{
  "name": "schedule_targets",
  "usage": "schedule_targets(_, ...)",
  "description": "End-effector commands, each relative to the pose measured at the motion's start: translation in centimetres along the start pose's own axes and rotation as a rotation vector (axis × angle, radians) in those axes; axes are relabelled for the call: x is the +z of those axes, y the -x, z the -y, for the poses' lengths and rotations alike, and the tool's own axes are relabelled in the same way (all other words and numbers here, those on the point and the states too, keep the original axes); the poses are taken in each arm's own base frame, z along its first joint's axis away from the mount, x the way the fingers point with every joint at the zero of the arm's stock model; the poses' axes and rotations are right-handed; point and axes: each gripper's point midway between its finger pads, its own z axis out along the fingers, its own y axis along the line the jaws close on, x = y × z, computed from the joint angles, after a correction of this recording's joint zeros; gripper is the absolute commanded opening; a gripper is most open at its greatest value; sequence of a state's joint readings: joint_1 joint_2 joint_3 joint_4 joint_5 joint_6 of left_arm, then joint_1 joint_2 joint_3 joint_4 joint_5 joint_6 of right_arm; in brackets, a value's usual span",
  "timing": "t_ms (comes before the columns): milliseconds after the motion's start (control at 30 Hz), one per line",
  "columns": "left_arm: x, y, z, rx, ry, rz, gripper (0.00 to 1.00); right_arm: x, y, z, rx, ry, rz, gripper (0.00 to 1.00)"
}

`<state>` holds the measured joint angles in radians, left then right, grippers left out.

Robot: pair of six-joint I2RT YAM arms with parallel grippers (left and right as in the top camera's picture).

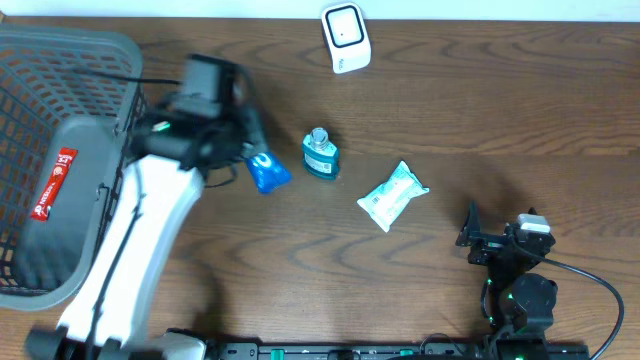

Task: Scan the item barcode
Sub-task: 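Lift the Oreo pack out of the basket toward the scanner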

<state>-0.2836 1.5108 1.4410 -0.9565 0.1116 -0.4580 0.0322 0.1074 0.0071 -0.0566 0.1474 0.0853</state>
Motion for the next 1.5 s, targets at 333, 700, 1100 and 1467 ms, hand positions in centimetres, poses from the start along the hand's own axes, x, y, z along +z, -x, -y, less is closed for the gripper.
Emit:
schedule_targets(333,14.2,-4.8,-1.6,0.069,0.203,-0.298,0.07,0.0,-0.1,-0.1,-0.014,0.004,-0.003,0.99)
schedule_targets(700,13.5,-3.9,-1.5,0.061,0.200,-0.278,0.99,0.0,-0.1,-0.1,-0.014,0.004,-0.003,0.99)
schedule_targets(1100,10.3,-1.0,-1.0,0.041,0.185,-0.110,0.08,0.0,-0.1,-0.1,-0.014,0.004,-0.003,0.99)
schedule_targets(1467,13.9,-3.4,-2.9,0.031,0.205,-0.126,0.08,0.0,-0.1,-0.1,-0.014,0.004,-0.003,0.99)
